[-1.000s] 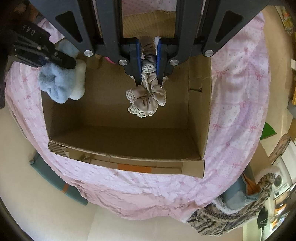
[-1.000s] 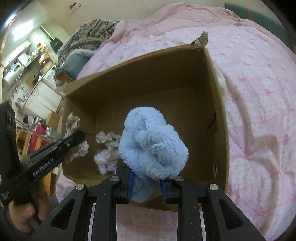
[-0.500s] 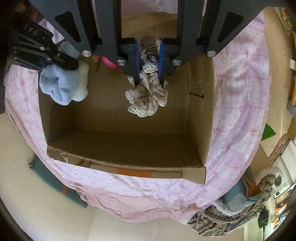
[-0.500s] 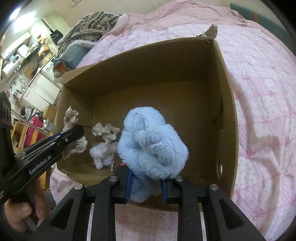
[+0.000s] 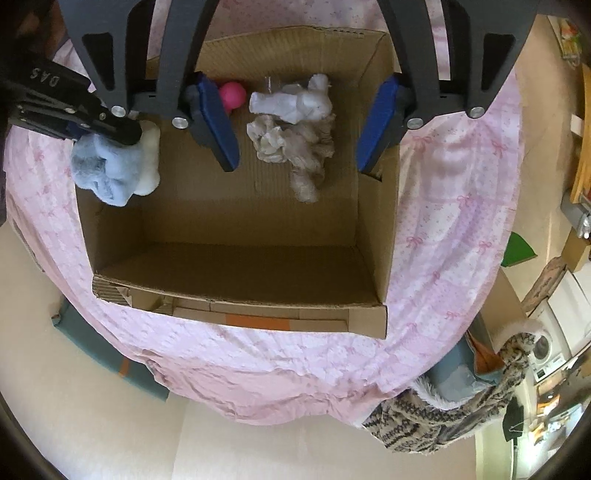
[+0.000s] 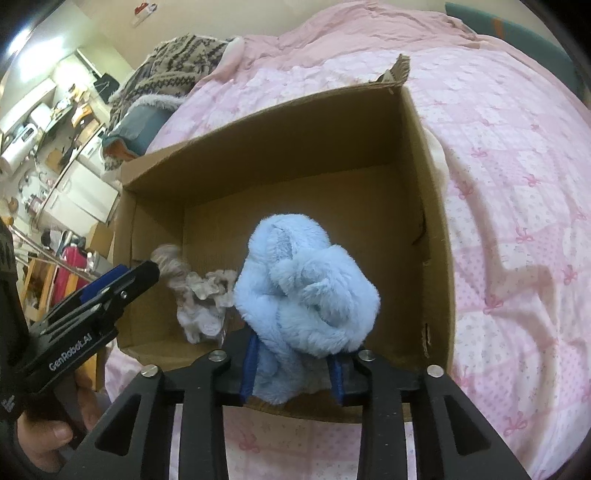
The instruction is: Organize soft objects
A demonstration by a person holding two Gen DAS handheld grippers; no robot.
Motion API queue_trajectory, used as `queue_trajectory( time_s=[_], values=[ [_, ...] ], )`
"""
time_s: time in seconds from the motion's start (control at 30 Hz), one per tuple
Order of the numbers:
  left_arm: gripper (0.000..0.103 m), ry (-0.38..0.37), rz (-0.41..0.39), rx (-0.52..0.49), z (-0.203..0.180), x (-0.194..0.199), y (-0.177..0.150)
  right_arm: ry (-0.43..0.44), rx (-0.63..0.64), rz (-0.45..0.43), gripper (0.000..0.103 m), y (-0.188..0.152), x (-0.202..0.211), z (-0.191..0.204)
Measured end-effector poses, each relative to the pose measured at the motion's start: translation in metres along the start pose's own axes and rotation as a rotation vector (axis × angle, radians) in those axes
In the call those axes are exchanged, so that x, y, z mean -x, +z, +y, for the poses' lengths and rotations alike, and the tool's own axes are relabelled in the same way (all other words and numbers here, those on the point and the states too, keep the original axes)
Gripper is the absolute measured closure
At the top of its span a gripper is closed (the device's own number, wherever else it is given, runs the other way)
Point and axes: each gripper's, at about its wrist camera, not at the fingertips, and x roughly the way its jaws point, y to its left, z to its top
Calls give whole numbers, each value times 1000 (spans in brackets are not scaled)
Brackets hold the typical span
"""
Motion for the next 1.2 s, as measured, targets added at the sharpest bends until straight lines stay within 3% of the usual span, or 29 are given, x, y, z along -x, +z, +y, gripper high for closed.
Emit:
queue_trajectory(
  time_s=[0.03,0.17,0.27,0.33,0.5,0.67,0.8,1.2],
  values=[
    [40,1,2,2,0,1,1,1,-6,-8,51,1,2,-1],
    [40,9,-4,-1,-1,4,2,10,-28,-61,45,4,13,-3],
    [38,23,-21,3,0,10,3,14,-50,-109,32,7,23,-6],
    [26,45,-33,-5,1,15,4,27,-47,-122,32,10,28,-5],
    [21,27,-57,27,10,31,5,16,-40,-184,23,8,47,-2],
    [8,6,-80,41,18,52,3,26,-46,-228,3,-2,69,-4],
    [1,-2,-99,52,23,74,-4,2,-24,-266,1,-9,81,2],
    [1,53,-121,38,37,117,-49,-42,13,-293,0,-47,101,15]
  ],
)
